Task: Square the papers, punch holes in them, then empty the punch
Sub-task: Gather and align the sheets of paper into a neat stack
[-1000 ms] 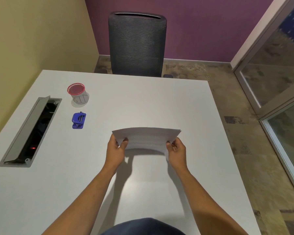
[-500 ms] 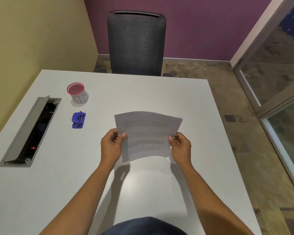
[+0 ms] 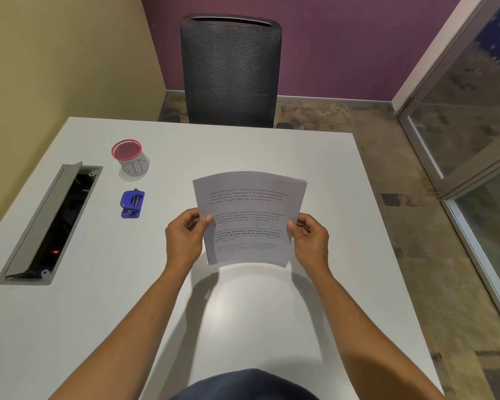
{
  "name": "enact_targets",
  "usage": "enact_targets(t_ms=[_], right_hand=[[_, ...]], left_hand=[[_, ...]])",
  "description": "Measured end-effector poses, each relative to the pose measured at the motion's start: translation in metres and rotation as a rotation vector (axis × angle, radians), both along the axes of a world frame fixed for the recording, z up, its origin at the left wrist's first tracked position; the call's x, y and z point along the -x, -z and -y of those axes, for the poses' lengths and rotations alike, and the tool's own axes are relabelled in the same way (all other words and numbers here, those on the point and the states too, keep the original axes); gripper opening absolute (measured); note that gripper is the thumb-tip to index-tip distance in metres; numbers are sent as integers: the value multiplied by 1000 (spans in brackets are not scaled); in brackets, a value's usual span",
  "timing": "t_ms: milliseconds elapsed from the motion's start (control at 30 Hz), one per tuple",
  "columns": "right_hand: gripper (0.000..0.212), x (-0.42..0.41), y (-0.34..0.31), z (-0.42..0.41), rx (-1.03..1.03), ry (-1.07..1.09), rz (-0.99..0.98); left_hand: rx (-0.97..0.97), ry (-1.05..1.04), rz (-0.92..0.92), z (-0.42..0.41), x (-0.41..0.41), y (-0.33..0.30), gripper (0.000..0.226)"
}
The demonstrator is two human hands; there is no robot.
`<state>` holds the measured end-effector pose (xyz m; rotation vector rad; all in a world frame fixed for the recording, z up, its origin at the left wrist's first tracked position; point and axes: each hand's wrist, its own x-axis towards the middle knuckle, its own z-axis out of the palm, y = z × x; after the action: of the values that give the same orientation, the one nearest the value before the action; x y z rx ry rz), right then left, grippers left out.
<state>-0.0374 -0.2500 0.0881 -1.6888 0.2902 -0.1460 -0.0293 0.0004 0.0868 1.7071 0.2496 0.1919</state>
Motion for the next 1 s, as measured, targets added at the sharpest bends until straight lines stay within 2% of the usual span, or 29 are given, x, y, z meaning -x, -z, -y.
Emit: enact_targets(t_ms=[233,400,500,633,700,867,1000], right_hand=[[31,17,28,-2,90,-8,-85],[34,18,31,-5,106,8,-70],[32,16,31,-6,99,-6,-64],[29,16,36,-2,65,34,-69],[26,17,41,4,6,93,-87],[43,33,59,22,-175,126,-263],[44,44,63,26,-551,109,-366]], left_hand=[[-116,27,-84,5,17,24,22],[-146,21,-135,9,16,31,12],[-173,30,-141,8,12,31,24],[-147,42,-108,10,9,20,27],[-101,60,-96,10,8,14,24],[152,61,-82,15,6,-1,17],[317,20,-99,26,8,-3,18]])
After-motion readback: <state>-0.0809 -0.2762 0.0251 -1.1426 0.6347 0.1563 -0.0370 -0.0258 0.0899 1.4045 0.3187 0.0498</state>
